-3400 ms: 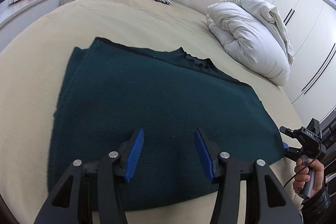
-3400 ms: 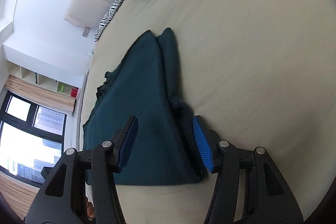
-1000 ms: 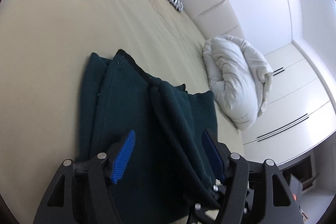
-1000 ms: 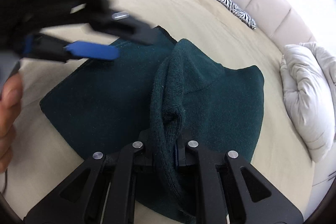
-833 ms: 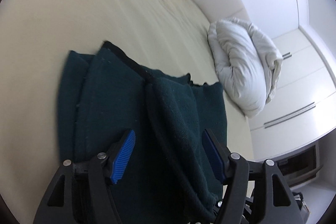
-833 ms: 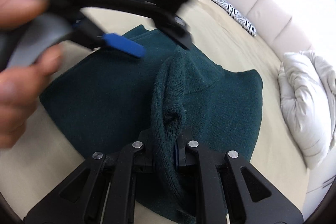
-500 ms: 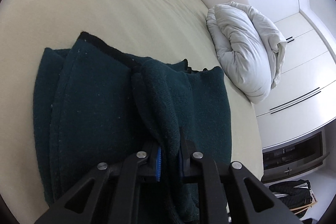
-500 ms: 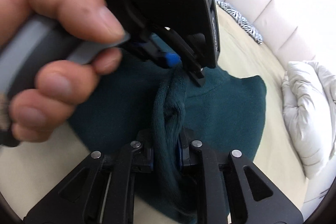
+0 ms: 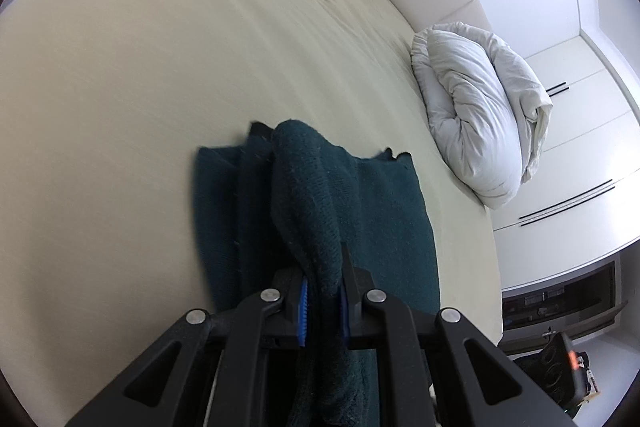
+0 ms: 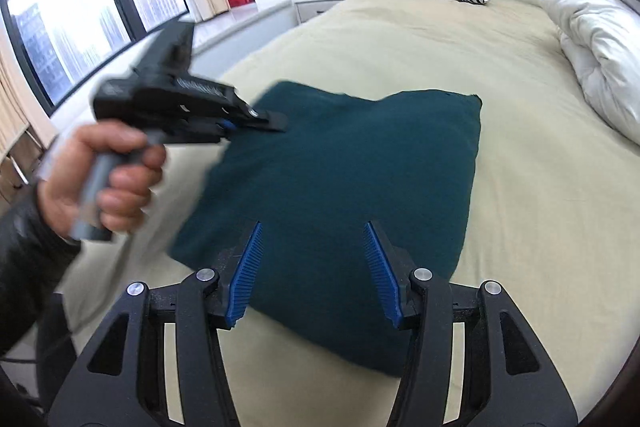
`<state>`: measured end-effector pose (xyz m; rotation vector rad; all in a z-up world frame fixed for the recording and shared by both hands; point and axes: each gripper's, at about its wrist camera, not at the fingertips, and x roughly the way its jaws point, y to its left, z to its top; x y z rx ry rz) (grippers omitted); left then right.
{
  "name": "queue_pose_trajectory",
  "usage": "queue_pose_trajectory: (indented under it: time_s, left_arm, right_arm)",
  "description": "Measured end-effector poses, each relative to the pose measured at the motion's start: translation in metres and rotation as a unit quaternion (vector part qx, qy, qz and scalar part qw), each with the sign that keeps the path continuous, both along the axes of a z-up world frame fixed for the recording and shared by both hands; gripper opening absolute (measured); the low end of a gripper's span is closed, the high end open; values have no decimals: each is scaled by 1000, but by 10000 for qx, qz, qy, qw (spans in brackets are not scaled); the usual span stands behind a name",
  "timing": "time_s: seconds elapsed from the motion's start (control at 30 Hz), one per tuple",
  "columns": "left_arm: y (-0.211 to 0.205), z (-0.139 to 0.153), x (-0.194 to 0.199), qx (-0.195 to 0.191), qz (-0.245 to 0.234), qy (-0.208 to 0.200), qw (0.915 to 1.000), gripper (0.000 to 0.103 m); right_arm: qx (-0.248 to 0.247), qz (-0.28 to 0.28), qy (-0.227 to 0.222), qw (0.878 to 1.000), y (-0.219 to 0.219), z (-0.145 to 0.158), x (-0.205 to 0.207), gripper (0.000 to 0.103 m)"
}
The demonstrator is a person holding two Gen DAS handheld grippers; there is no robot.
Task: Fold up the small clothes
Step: 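Fold the lifted edge over the sweater and open the right gripper, then hold the folded sweater edge with the left gripper while the right gripper withdraws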
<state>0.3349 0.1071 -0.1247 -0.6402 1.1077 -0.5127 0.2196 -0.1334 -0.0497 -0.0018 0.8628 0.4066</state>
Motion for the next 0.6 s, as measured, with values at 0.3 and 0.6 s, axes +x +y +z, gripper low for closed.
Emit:
queue_pose_trajectory:
  time_s: [0.3,0.6]
  left_arm:
    - [17,-34,4,-7,106,357,9993,14]
    - [21,14,-37,1019,770,-630,9898,24]
  right_arm:
    - [-411,382,366,9978,46,-55,20,50]
    - [55,391,389,9985,17,-36,8,51]
